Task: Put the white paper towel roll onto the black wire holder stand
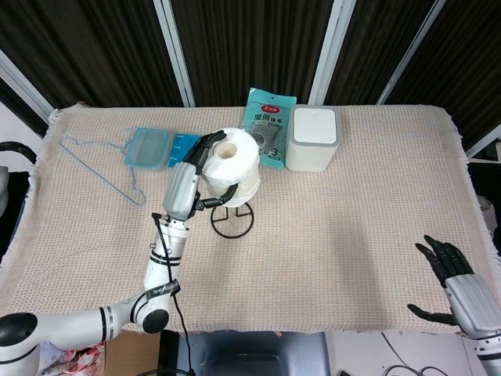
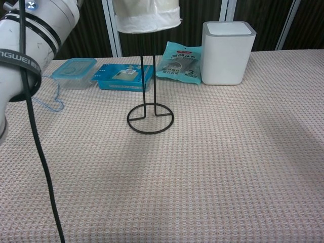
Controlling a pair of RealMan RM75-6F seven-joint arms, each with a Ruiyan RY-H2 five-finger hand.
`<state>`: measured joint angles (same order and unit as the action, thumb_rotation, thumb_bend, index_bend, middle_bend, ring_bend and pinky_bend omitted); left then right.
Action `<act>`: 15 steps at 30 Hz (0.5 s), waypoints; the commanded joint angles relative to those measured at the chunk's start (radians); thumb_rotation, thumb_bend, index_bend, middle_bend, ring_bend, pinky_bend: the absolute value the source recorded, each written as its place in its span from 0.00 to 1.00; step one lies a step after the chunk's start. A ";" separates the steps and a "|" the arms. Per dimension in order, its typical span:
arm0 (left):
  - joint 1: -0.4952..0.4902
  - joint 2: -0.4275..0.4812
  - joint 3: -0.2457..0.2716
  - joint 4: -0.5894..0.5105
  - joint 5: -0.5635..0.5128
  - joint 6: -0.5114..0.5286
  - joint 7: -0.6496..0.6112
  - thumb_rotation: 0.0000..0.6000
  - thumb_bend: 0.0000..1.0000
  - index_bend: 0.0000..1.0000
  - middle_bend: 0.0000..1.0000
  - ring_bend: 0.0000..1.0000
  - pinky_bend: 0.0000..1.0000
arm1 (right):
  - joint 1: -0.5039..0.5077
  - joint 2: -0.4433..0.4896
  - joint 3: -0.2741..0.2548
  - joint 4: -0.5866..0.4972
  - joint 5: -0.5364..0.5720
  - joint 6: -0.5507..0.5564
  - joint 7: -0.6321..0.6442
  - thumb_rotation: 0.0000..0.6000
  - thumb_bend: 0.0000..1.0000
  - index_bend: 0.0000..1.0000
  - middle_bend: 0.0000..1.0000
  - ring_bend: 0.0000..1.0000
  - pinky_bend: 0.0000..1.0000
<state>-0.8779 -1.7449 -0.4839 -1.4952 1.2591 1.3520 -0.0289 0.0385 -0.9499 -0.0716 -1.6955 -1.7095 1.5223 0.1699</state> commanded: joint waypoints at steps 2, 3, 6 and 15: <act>0.002 0.000 0.005 0.000 0.004 0.004 0.003 1.00 0.39 0.01 0.04 0.02 0.20 | -0.001 0.001 0.000 0.000 0.000 0.002 0.002 1.00 0.14 0.00 0.00 0.00 0.00; 0.003 0.000 0.005 0.001 0.005 0.004 0.003 1.00 0.38 0.01 0.03 0.01 0.18 | -0.001 0.001 0.000 0.000 -0.001 0.002 0.002 1.00 0.14 0.00 0.00 0.00 0.00; 0.004 -0.001 0.008 0.004 0.012 0.009 0.002 1.00 0.37 0.00 0.00 0.00 0.13 | -0.001 0.001 0.000 0.000 -0.001 0.001 0.002 1.00 0.14 0.00 0.00 0.00 0.00; 0.014 0.011 0.035 -0.006 0.055 0.021 0.008 1.00 0.36 0.00 0.00 0.00 0.12 | -0.002 -0.001 0.001 0.000 0.000 0.000 -0.003 1.00 0.14 0.00 0.00 0.00 0.00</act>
<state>-0.8663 -1.7356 -0.4503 -1.4990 1.3120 1.3720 -0.0190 0.0369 -0.9509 -0.0705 -1.6956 -1.7096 1.5219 0.1667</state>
